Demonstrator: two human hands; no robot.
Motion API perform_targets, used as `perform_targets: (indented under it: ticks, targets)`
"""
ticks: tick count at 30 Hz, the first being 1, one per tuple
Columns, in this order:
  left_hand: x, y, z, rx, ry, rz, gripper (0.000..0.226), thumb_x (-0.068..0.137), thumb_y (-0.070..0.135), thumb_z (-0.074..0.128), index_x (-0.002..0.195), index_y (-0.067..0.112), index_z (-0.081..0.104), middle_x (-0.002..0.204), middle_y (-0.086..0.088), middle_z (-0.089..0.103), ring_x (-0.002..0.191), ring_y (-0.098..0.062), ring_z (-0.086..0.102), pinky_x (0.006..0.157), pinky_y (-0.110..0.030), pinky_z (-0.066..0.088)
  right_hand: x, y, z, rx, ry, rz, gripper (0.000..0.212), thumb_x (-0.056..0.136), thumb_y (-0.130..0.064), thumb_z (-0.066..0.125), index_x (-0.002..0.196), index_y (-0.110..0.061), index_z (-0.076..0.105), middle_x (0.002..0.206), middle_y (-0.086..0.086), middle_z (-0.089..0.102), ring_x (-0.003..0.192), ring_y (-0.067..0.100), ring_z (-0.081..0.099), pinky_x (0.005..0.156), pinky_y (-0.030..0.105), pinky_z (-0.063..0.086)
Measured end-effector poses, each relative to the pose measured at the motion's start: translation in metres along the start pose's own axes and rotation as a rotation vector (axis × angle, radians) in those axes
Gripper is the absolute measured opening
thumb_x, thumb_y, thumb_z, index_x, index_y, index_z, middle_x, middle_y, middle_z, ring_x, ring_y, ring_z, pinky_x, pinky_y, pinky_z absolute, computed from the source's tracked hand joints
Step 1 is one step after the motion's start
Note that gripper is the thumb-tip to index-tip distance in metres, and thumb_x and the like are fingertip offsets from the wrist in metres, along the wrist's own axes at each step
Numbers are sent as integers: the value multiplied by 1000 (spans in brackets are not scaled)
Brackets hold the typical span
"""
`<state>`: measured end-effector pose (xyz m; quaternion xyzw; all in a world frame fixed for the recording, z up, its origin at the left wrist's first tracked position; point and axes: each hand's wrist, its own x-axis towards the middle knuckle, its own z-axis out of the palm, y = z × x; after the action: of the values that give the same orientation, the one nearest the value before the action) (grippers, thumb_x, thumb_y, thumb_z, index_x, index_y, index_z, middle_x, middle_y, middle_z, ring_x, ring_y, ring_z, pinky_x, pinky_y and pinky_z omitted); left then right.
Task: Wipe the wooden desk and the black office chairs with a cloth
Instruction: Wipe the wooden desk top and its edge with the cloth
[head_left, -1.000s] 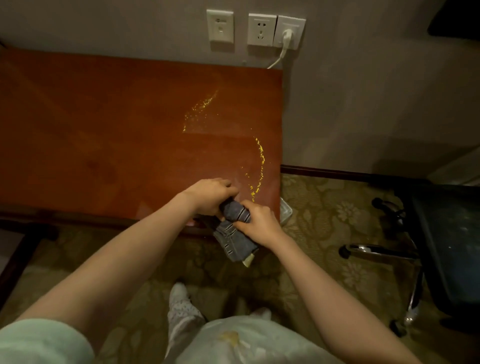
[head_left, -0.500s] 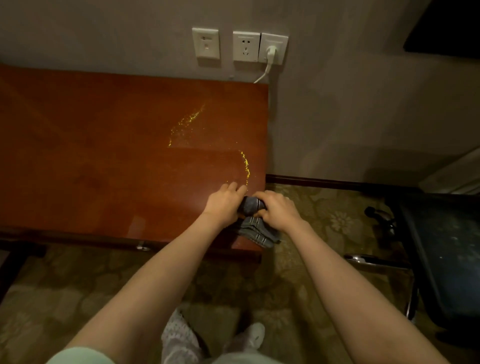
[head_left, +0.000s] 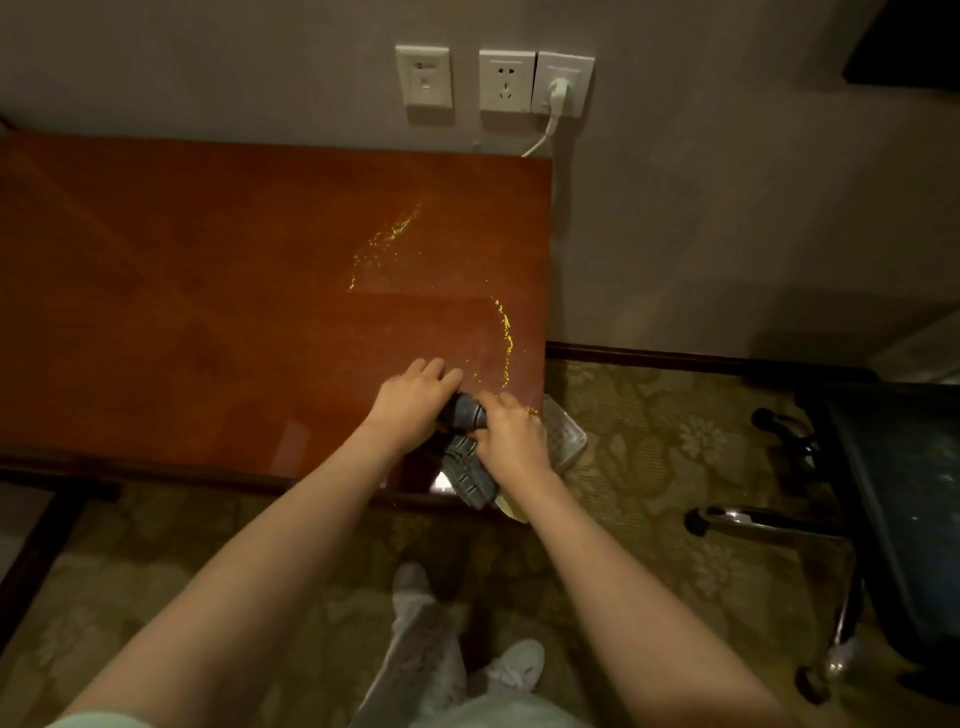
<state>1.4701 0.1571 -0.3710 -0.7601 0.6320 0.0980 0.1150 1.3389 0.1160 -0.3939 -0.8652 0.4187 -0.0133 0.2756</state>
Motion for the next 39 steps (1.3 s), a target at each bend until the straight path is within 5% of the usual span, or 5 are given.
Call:
perform_targets:
  ticks: [8, 13, 19, 24, 39]
  targets:
    - [49, -47, -6, 95, 86, 67, 41, 86, 7, 53, 125, 10, 42, 121, -13, 44, 110, -31, 44, 78, -37, 43, 42, -40, 15, 83, 65, 155, 44, 92, -13, 51, 134, -12, 37, 131, 9, 42, 111, 35, 55, 88, 42, 43]
    - [77, -69, -11, 148, 191, 404, 56, 44, -3, 80, 92, 8, 54, 81, -13, 56, 65, -30, 55, 41, -29, 41, 53, -43, 13, 110, 50, 190, 43, 92, -15, 51, 132, -11, 37, 129, 9, 42, 107, 34, 56, 85, 43, 45]
    - [83, -73, -10, 151, 153, 506, 70, 31, -1, 80, 89, 13, 44, 77, -9, 54, 61, -26, 54, 38, -25, 37, 55, -38, 12, 128, 26, 192, 44, 93, -17, 52, 134, -11, 37, 132, 9, 40, 110, 35, 54, 87, 44, 44]
    - [82, -62, -14, 138, 174, 481, 65, 27, -1, 80, 85, 10, 54, 74, -9, 54, 59, -26, 55, 35, -22, 34, 52, -26, 6, 120, 10, 131, 46, 90, -16, 55, 133, -10, 39, 131, 10, 43, 112, 35, 52, 86, 44, 45]
    - [69, -5, 10, -80, 285, 97, 68, 35, 8, 80, 89, 15, 39, 78, -9, 53, 66, -31, 56, 32, -25, 36, 66, 52, -43, -74, -89, -221, 43, 89, -18, 55, 131, -16, 49, 125, 6, 51, 104, 35, 58, 83, 43, 46]
